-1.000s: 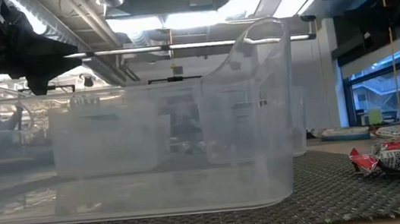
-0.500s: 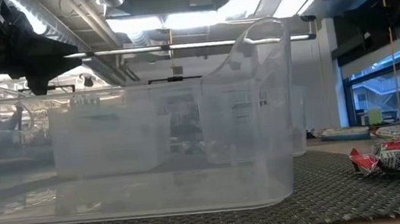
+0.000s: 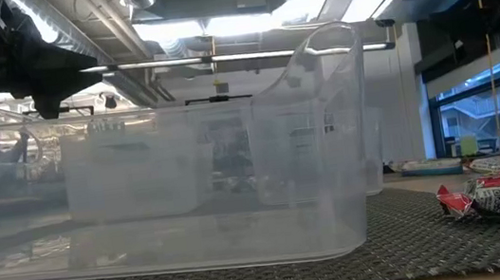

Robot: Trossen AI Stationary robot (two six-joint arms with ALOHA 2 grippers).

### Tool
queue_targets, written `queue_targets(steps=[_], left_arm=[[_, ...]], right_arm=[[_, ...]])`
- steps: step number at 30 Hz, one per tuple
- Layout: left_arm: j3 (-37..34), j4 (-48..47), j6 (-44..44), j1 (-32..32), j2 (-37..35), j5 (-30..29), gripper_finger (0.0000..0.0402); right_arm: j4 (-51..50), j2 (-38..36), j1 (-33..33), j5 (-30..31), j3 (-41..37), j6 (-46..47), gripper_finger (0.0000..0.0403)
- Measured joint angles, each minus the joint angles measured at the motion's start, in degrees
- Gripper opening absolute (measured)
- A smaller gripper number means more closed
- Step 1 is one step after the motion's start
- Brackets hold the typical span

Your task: Pick and place Granola Bars by type

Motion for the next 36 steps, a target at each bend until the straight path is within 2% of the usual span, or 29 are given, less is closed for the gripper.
queue_targets(steps=[10, 16, 23, 29, 36], left_arm=[[0.0, 0.0, 0.0, 0.0, 0.0, 0.0, 0.0139], [0.0, 0.0, 0.0, 0.0, 0.0, 0.0, 0.0139], [0.0, 0.0, 0.0, 0.0, 0.0, 0.0, 0.0139], [0.0, 0.0, 0.0, 0.0, 0.0, 0.0, 0.0139], [0.0, 0.0, 0.0, 0.0, 0.0, 0.0, 0.0139]], right_arm=[[0.0, 0.0, 0.0, 0.0, 0.0, -0.1, 0.0226], [0.1, 0.0, 0.0, 1.1, 0.0, -3.8, 0.0226], [1.0, 0.0, 0.0, 9.1, 0.0, -8.6, 0.0226], [1.3, 0.0, 0.0, 19.4, 0.0, 0.1, 0.0226], [1.7, 0.0, 0.0, 28.1, 0.0, 0.5, 0.0226]])
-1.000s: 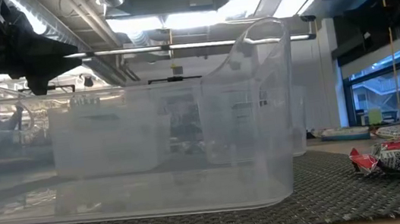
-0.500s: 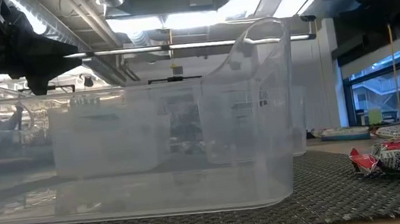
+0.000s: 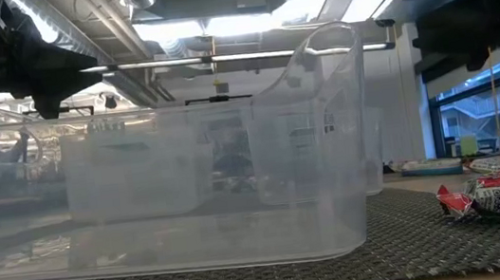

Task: Pick and place Granola Bars by type
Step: Put the top red granola bar into the top right transparent bin

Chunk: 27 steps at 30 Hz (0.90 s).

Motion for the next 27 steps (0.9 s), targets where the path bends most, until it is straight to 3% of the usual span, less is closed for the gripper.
queue_targets(steps=[7, 12, 17, 22, 27], left_arm=[[0.0, 0.0, 0.0, 0.0, 0.0, -1.5, 0.0139], [0.0, 0.0, 0.0, 0.0, 0.0, -3.8, 0.0139], [0.0, 0.0, 0.0, 0.0, 0.0, -5.9, 0.0139], [0.0, 0.5, -0.9, 0.0, 0.0, -7.8, 0.0139], [0.0, 0.5, -0.9, 0.0, 0.0, -10.1, 0.0139]], right_arm=[[-4.5, 1.3, 0.0, 5.2, 5.7, 6.3, 0.0226], [-21.1, 7.2, -0.2, 7.4, 17.0, 14.4, 0.0226], [-42.0, 18.1, -4.1, 7.3, 29.6, 25.3, 0.0226], [-58.8, 30.3, -11.6, -3.0, 38.4, 33.8, 0.0226], [-61.9, 40.7, -20.5, -12.5, 40.6, 31.0, 0.0226]])
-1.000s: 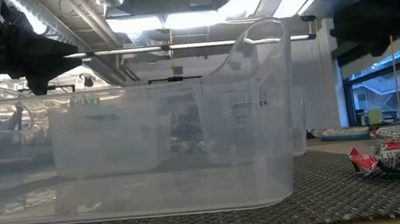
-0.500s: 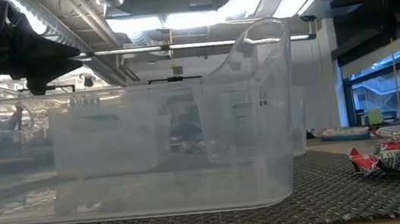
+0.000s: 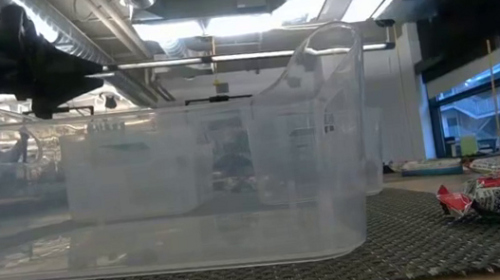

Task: Pick and place Granola Bars by type
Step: Put the top red granola bar into the top right transparent bin

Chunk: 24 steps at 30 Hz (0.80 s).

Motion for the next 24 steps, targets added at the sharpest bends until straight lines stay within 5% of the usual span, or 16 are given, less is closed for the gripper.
queue_targets(steps=[13, 24], left_arm=[[0.0, 0.0, 0.0, 0.0, 0.0, -0.7, 0.0139], [0.0, -0.6, 0.0, 0.0, 0.0, -0.7, 0.0139]], right_arm=[[10.9, 20.8, -26.8, -16.0, 0.1, -22.5, 0.0226], [17.5, 35.6, -36.3, -19.8, 0.1, -33.2, 0.0226]])
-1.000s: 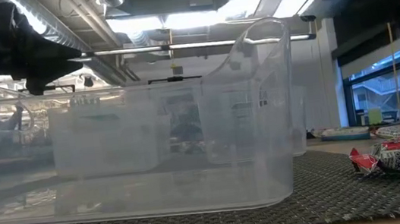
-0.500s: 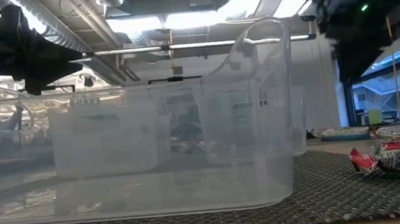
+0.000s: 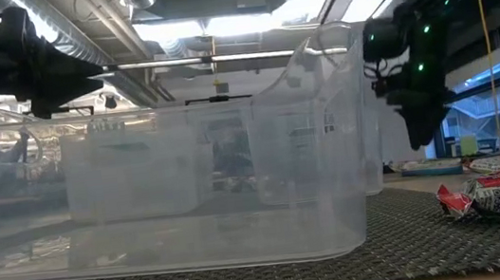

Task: Pick and place Granola Bars by type
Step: Put the top red granola bar into the top right transparent bin

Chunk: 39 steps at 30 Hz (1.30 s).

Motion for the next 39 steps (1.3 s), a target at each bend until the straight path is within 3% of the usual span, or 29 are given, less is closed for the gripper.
queue_targets(steps=[12, 24, 30, 39], left_arm=[[0.0, -0.1, 2.5, 0.0, 0.0, -0.2, 0.0139], [0.0, -0.1, 3.0, 0.0, 0.0, -0.2, 0.0139], [0.0, -0.1, 3.0, 0.0, 0.0, -0.2, 0.0139], [0.0, -0.1, 3.0, 0.0, 0.0, -0.2, 0.0139]], right_arm=[[2.7, 10.8, -3.3, -5.2, 0.0, -1.4, 0.0218], [2.7, 10.7, -3.4, -5.4, 0.0, -1.4, 0.0092], [1.6, 7.8, -3.4, -4.3, -0.2, -1.0, 0.0052], [1.0, 0.4, 0.7, -20.0, 0.8, 6.1, 0.0047]])
